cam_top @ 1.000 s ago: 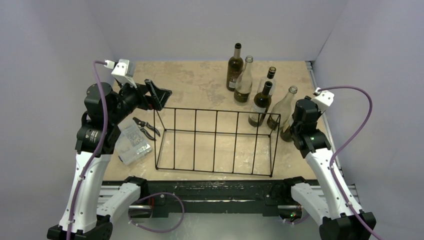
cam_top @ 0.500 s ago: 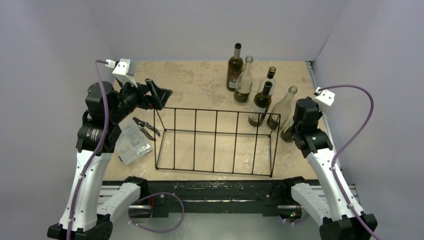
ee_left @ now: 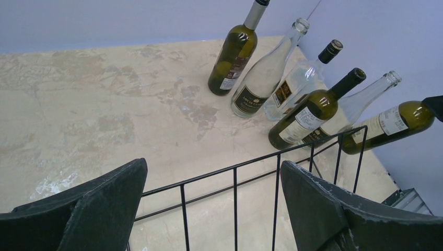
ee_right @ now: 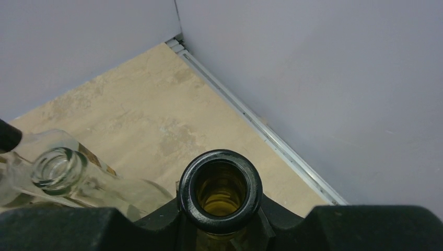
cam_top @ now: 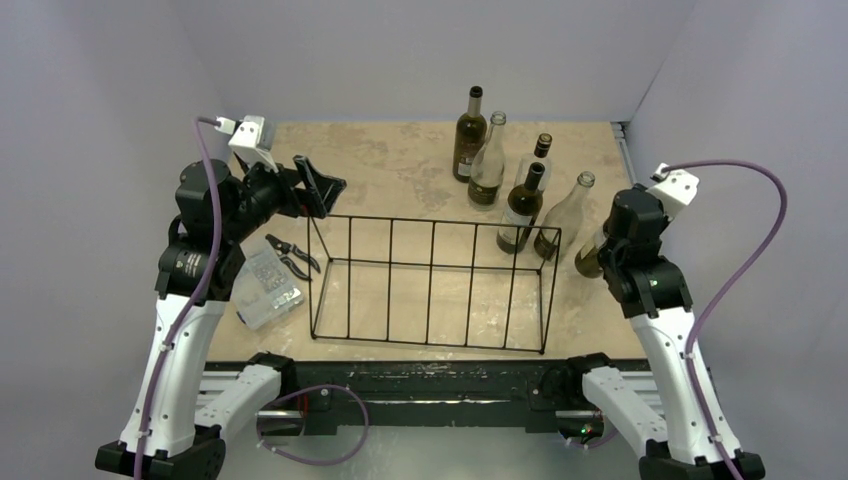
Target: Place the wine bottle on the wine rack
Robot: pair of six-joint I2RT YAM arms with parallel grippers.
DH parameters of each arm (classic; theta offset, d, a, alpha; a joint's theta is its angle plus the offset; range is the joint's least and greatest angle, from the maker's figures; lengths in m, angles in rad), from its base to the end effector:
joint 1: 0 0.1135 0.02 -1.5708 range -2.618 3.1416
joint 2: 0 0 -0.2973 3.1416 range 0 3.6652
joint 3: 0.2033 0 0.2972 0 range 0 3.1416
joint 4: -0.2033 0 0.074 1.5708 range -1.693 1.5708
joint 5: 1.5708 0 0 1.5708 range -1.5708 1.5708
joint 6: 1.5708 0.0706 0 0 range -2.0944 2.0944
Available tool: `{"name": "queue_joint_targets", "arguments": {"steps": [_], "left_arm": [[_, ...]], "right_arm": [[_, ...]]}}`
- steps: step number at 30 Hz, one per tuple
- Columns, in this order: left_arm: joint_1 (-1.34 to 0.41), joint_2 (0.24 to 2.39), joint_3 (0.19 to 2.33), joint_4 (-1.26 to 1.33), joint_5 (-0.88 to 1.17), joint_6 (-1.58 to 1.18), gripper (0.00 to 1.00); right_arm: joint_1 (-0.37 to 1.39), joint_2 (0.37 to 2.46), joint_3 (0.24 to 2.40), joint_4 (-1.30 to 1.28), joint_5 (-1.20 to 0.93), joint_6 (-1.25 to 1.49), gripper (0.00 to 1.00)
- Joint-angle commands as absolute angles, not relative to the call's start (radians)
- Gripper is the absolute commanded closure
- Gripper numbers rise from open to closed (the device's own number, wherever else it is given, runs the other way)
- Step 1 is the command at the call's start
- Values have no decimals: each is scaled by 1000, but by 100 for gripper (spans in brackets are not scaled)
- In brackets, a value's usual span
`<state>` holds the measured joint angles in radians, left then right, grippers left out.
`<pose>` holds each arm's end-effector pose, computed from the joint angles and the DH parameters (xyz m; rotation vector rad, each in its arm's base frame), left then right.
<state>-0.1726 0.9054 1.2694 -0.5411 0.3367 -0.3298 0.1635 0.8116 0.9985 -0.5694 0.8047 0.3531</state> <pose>0.2182 -0.0617 0.4823 0.1118 1.7808 -0.6583 0.2098 -0.0169 0.3963 0.6786 1.7251 -0.4256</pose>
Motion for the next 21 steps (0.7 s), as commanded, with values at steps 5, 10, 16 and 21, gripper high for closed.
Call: {"name": "queue_joint_targets", "arguments": {"steps": [5,10,16,21], "left_arm": [[-179,905,1266,-512,366,-333,0],[-179,899,1264,-512,355,-329,0],[-179,906,1267,-515,361,-328,0],[-179,905,1266,-515,356,-328,0]], "right_arm": [[164,789,1261,-692,694,344,100],[164,793,1351,-819,617,329,100],[165,737,1399,-821,417,204,100],[164,722,1404,-795,256,161,100]]}}
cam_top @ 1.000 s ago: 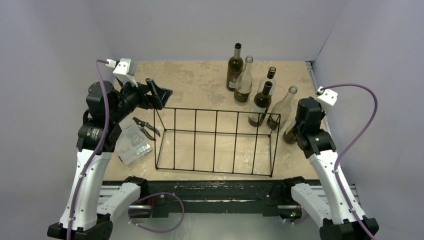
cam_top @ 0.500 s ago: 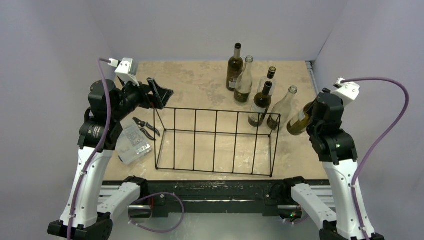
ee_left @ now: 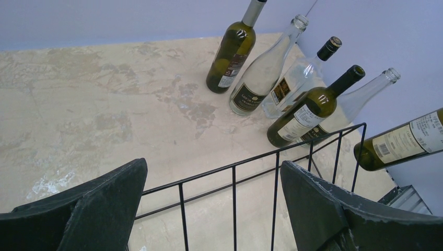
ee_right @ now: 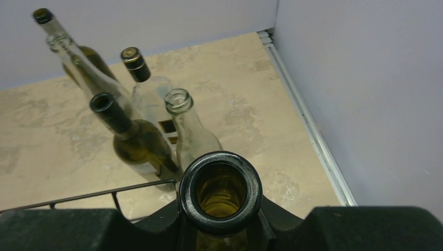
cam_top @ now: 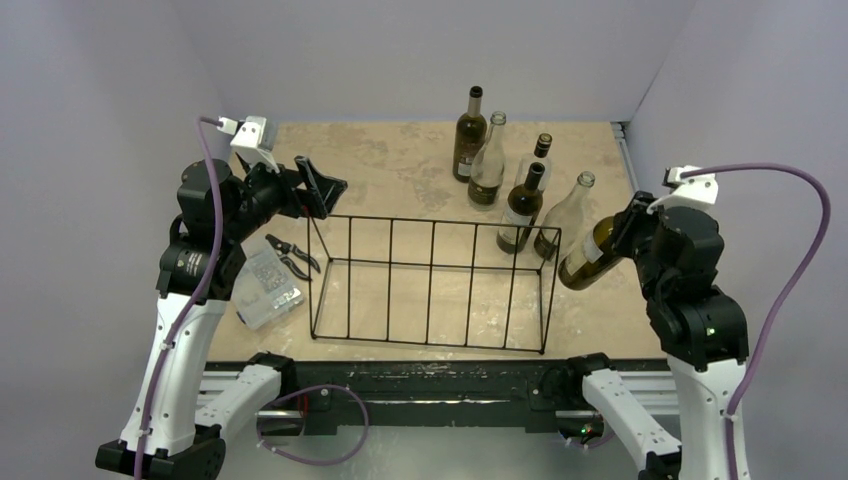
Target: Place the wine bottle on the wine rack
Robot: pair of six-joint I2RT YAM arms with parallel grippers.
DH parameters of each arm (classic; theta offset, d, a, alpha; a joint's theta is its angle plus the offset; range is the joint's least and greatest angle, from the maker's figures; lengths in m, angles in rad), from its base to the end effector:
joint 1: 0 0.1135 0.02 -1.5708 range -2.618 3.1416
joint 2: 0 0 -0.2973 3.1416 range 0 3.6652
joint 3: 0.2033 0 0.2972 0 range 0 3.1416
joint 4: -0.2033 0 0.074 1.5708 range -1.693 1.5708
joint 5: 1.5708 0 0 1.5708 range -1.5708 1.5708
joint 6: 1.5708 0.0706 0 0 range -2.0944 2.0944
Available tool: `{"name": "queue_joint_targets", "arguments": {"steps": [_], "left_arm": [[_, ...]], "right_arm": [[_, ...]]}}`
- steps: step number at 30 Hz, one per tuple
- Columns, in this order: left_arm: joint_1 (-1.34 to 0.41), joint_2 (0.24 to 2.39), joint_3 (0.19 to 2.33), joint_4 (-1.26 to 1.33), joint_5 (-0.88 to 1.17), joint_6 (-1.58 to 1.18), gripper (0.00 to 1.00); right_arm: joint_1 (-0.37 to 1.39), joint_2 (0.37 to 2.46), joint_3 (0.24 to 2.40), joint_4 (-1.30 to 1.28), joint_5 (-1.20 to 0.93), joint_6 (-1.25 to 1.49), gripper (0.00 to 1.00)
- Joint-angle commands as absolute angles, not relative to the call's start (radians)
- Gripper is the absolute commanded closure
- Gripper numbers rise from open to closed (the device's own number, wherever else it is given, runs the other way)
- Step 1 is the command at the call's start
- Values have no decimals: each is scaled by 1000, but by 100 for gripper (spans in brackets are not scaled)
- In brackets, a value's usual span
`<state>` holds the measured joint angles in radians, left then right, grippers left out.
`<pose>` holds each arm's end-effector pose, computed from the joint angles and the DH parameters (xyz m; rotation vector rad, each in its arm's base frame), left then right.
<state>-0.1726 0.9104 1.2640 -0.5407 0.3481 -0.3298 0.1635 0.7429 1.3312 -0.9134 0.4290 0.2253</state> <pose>0.2203 -0.0629 0.4793 0.1185 1.7910 -0.6683 0.1437 -0.0061 0.4819 0.3456 1.8355 -0.1384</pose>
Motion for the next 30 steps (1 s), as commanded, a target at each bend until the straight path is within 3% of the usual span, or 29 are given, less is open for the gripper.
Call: {"name": "queue_joint_targets", "arguments": {"steps": [1,7,17,23,30], "left_arm": [[-179,905,1266,-515,357,-328,0],[-179,906,1266,-518,352,-325,0],[-179,917,1267,-518,359,-327,0],[-179,921,1267,-518,358,-327,0],[-179,929,1269,-523,356,-326,0]], "right_arm": [[165,727,1407,-791,212,157,100],[164,761,1451,-816,93,150,100],[179,772,1545,-852,92,137,100],[183,769,1508,-804,-151,132,100],[184,771,1408,-776,-219,150,100]]}}
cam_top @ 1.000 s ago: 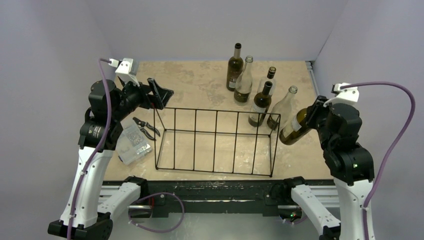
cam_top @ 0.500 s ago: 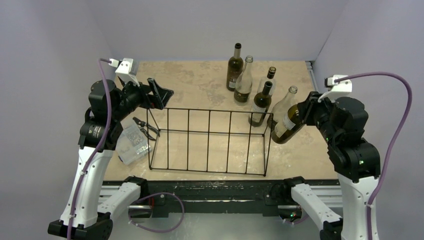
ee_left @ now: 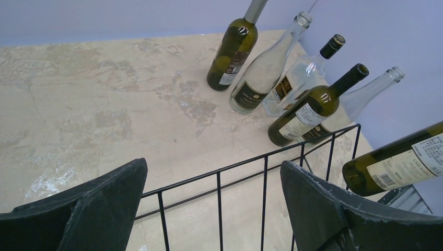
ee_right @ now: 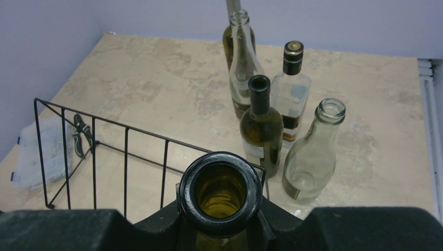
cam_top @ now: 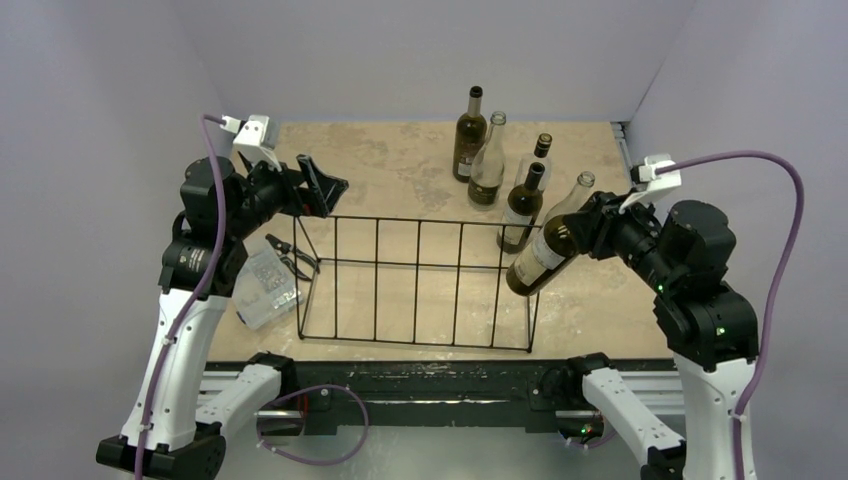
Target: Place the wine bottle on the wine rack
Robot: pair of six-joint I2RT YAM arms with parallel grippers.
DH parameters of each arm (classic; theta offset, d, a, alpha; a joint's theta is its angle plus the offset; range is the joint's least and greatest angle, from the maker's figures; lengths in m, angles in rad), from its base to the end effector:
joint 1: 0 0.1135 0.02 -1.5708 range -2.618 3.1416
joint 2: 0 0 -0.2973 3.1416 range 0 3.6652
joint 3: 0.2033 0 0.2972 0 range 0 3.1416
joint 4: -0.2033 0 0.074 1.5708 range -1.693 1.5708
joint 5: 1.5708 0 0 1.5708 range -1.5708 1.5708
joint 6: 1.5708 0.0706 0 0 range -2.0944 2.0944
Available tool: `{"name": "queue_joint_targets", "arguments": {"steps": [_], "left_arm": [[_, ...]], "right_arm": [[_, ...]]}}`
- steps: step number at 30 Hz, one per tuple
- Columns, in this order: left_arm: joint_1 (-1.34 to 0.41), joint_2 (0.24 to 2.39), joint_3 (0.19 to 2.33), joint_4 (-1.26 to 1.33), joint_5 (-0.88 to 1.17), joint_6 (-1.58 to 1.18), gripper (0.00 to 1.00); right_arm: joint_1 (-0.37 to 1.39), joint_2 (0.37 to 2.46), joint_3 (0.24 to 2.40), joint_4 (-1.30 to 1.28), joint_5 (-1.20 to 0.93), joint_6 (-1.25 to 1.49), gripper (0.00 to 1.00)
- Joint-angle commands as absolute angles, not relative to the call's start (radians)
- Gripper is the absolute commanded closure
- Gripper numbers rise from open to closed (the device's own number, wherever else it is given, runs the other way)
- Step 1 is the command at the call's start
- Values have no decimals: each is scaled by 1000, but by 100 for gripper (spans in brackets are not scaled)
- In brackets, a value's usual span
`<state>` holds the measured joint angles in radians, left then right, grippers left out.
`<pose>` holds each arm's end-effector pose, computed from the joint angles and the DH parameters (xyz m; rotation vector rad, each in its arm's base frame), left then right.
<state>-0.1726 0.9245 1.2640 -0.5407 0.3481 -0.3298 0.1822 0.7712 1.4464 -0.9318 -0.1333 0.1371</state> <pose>0.2254 -0.0637 0.4763 0.1157 1.8052 -0.6684 0.1318 0.0338 0.5130 -0.1359 1.8339 0.3463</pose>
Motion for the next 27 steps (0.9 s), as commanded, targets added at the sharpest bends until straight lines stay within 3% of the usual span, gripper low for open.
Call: {"name": "queue_joint_targets", "arguments": {"steps": [1,27], "left_arm": [[-179,932,1268,-524,354,-325,0],[-179,968,1292,-557,367,-327,2]], "right_arm": [[183,778,1398,-782,-219,150,100],[193,975,1223,-787,-261,167,100]]}}
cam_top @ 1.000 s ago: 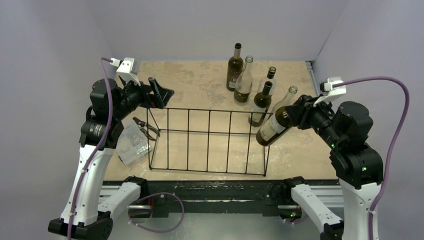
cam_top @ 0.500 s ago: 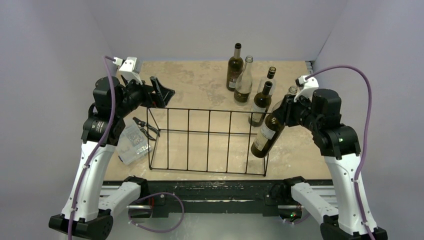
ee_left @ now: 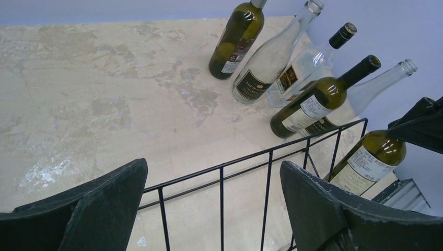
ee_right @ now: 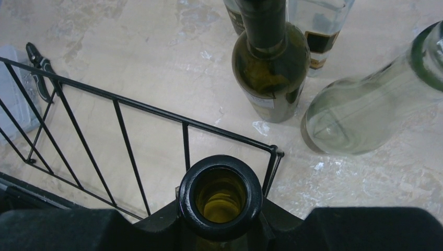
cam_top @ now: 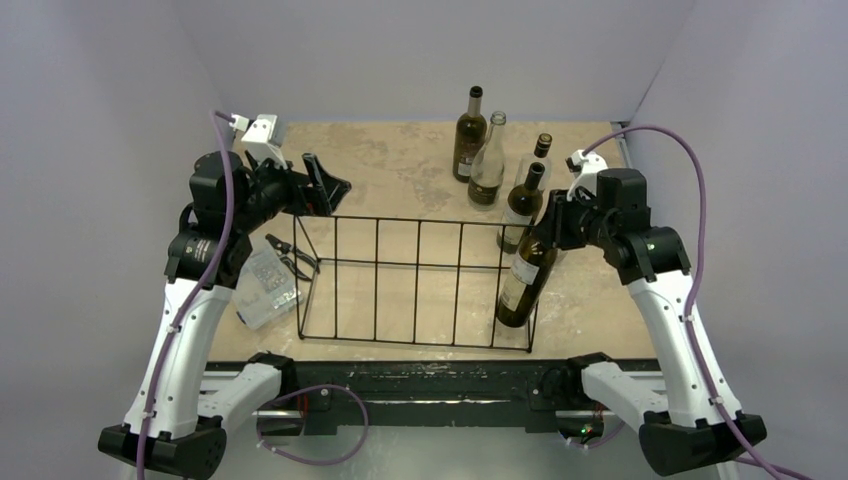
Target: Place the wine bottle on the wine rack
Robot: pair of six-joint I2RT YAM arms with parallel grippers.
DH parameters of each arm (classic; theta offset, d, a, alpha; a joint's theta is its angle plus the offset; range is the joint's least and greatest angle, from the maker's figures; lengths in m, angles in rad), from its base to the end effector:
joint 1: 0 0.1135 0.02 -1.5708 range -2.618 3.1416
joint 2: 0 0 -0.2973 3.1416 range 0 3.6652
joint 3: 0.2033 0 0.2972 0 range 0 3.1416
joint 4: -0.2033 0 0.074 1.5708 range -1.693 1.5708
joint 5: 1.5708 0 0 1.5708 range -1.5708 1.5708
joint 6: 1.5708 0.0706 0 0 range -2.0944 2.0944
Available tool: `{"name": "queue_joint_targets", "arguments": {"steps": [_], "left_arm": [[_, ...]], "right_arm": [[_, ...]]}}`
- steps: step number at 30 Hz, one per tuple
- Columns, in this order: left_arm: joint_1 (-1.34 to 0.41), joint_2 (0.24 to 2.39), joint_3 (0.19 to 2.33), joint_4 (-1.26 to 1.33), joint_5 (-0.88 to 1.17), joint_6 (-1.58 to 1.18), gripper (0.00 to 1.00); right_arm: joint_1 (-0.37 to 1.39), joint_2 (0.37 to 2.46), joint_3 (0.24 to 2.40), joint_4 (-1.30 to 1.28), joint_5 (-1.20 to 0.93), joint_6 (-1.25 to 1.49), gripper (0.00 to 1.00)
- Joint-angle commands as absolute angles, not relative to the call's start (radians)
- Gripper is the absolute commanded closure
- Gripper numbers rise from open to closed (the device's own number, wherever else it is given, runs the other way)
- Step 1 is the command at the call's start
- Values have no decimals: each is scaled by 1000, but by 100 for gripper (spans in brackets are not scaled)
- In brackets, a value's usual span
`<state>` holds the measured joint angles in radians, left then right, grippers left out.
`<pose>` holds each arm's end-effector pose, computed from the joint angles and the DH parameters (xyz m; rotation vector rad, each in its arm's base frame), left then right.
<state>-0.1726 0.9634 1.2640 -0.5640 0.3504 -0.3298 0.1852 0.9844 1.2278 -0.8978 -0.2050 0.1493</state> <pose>0.2382 -0.0661 0.4646 0.1051 1.8677 -0.6708 0.2304 0.0578 0.4024 -0.1536 2.2352 0.4107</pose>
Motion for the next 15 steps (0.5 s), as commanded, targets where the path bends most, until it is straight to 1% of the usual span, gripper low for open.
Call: {"name": "queue_joint_targets", "arguments": {"steps": [1,15], "left_arm": [[-179,966,1291,-555,373,-330,2],[-179,971,1289,-553,380,-337,3]], "right_arm": [[196,978,1213,-783,-265,167,100],[263,1023,1184,-818,-251,163,100]]}}
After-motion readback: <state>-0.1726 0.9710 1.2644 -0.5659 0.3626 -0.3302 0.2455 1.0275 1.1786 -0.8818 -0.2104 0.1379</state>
